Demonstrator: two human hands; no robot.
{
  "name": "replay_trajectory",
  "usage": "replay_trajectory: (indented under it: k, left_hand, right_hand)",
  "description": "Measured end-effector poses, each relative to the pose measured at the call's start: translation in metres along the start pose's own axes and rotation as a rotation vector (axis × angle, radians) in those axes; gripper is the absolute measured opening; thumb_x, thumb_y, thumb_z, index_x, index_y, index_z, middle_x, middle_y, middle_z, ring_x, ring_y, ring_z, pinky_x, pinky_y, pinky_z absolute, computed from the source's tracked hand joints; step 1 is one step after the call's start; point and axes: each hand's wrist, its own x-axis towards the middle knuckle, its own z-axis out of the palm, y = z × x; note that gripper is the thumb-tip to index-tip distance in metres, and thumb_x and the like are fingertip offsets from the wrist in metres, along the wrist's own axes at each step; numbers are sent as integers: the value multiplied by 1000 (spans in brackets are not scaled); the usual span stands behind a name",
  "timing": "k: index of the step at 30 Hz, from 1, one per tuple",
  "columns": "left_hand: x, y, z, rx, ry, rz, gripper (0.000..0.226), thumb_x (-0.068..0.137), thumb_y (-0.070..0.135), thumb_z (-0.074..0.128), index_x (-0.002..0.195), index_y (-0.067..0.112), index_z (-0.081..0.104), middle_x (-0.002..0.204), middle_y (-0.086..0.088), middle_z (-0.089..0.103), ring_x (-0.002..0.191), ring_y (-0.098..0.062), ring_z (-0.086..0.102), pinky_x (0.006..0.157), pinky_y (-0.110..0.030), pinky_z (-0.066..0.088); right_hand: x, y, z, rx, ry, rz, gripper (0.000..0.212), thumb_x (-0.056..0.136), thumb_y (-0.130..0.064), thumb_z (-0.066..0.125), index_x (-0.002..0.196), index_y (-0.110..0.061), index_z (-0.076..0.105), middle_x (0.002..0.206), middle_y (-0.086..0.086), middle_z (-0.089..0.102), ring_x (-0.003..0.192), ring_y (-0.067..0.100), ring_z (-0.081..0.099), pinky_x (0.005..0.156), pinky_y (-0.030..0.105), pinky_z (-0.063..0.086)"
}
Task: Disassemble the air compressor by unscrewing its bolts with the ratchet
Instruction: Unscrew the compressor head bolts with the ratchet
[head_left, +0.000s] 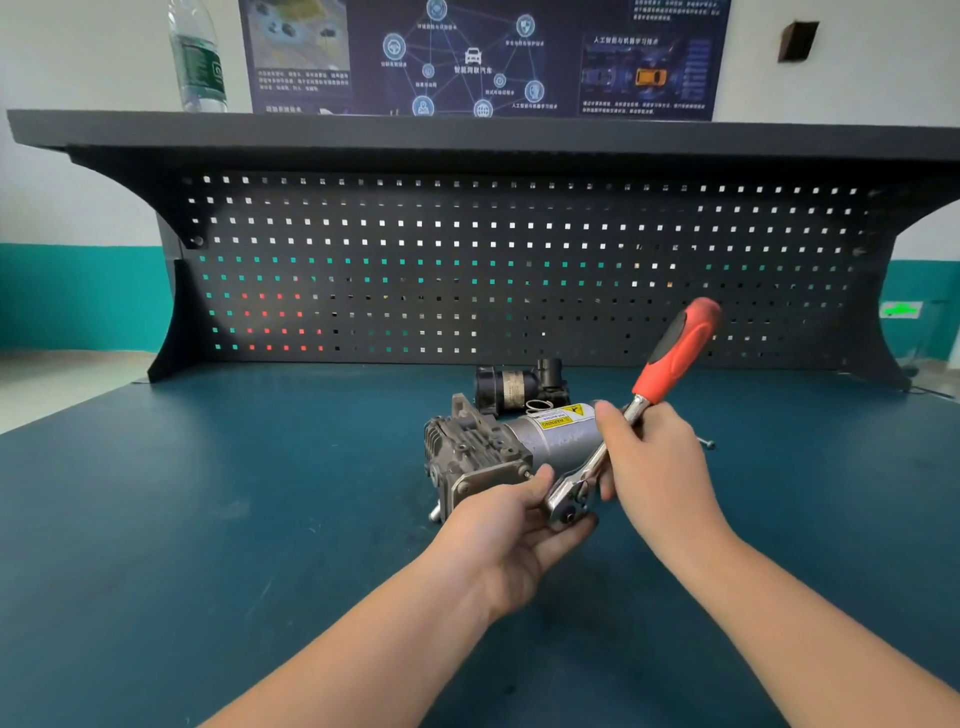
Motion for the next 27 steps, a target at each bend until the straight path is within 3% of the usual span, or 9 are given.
replay_trajectory:
  k: [3, 7, 10, 13, 16, 18, 21, 24, 27]
  left_hand:
    - [3, -4, 0, -8, 16, 5, 13, 93, 0, 52, 101, -6, 59, 90, -21, 63, 83, -30, 60, 53, -37, 59]
    - [-1, -8, -1, -33, -128, 44, 25, 90, 12, 50, 82, 12, 74, 79, -5, 72, 70, -16, 69, 54, -25, 55]
    - [-6, -3, -3, -63, -217, 26, 22, 79, 17, 56, 69, 15, 76, 70, 0, 72, 63, -10, 70, 53, -22, 54]
    - [1, -3, -5, 129, -123, 11, 22, 86, 2, 55, 74, 7, 72, 74, -10, 70, 65, -19, 69, 54, -27, 56]
    - [4, -1, -5, 168, -58, -9, 14, 88, -2, 55, 84, -5, 68, 81, -19, 66, 76, -27, 64, 49, -29, 56]
    - [5, -1, -5, 142, -37, -29, 12, 90, 2, 56, 88, -6, 65, 76, -17, 66, 73, -27, 63, 52, -34, 58]
    - [7, -2, -5, 128, -16, -51, 14, 91, 4, 56, 81, -4, 61, 73, -16, 65, 70, -26, 62, 57, -36, 59]
    - [7, 0, -5, 132, -8, -65, 15, 91, 5, 56, 81, -4, 60, 74, -17, 66, 72, -26, 62, 58, -37, 58]
    - [6, 1, -4, 101, 3, -68, 13, 91, 5, 56, 83, -5, 60, 78, -18, 67, 74, -27, 64, 58, -38, 58]
  right_hand:
    - [-8, -6, 0, -48, -41, -160, 24, 93, -28, 54, 73, -18, 46, 51, -2, 53, 49, 14, 52, 52, 25, 38]
    - [-31, -23, 14, -317, -217, -733, 12, 91, -25, 52, 80, -27, 48, 71, -16, 39, 61, 17, 44, 56, 34, 41]
    - [-30, -23, 16, -402, -234, -803, 19, 92, -31, 48, 86, -14, 53, 77, -13, 39, 63, 26, 49, 52, 41, 46]
    - [-23, -16, 9, -304, -155, -750, 13, 90, -27, 54, 80, -25, 46, 71, -16, 37, 65, 15, 44, 58, 33, 40]
    - [-22, -7, 7, -218, -77, -587, 35, 93, -23, 57, 70, -35, 32, 62, -14, 41, 60, 9, 47, 57, 22, 35]
    - [-21, -3, 8, -151, 13, -423, 31, 92, -27, 55, 68, -31, 37, 57, -10, 43, 56, 7, 48, 56, 19, 36]
    - [-12, 6, 6, 8, 80, -5, 27, 95, -31, 51, 72, -17, 45, 47, 0, 53, 46, 17, 53, 52, 32, 42]
    - [-6, 18, 6, 354, 88, 476, 24, 96, -20, 49, 76, -9, 46, 35, 0, 47, 28, 12, 43, 33, 21, 31]
    - [-10, 25, 10, 649, 92, 779, 24, 96, -11, 47, 72, -11, 43, 48, 4, 44, 25, 7, 39, 27, 12, 23]
